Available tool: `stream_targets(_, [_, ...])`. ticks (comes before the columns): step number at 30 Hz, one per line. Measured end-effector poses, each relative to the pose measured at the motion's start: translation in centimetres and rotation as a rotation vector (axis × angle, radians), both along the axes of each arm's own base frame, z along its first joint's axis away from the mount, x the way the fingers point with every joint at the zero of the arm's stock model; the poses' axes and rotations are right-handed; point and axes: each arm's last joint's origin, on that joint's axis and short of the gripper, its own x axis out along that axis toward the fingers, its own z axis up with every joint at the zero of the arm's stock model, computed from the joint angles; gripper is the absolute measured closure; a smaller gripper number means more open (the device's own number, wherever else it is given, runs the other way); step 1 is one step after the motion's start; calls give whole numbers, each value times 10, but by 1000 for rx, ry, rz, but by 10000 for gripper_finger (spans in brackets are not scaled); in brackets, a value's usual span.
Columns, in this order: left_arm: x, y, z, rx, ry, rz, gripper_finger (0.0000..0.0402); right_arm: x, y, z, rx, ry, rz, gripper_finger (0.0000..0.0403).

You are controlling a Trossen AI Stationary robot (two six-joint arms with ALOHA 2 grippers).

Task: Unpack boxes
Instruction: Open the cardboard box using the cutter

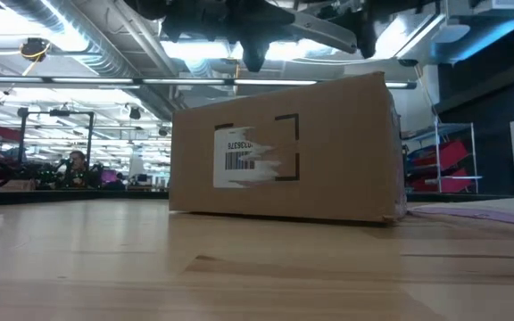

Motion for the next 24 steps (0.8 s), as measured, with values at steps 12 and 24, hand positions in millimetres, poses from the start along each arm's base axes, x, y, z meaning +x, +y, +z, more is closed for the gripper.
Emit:
stream_targets(12, [1,-1,6,-37,-54,-27,343,21,-5,8,-41,15,24,214])
stream_targets(24, [1,-1,4,-16,-34,-31,344,19,-5,5,-53,67,25,293])
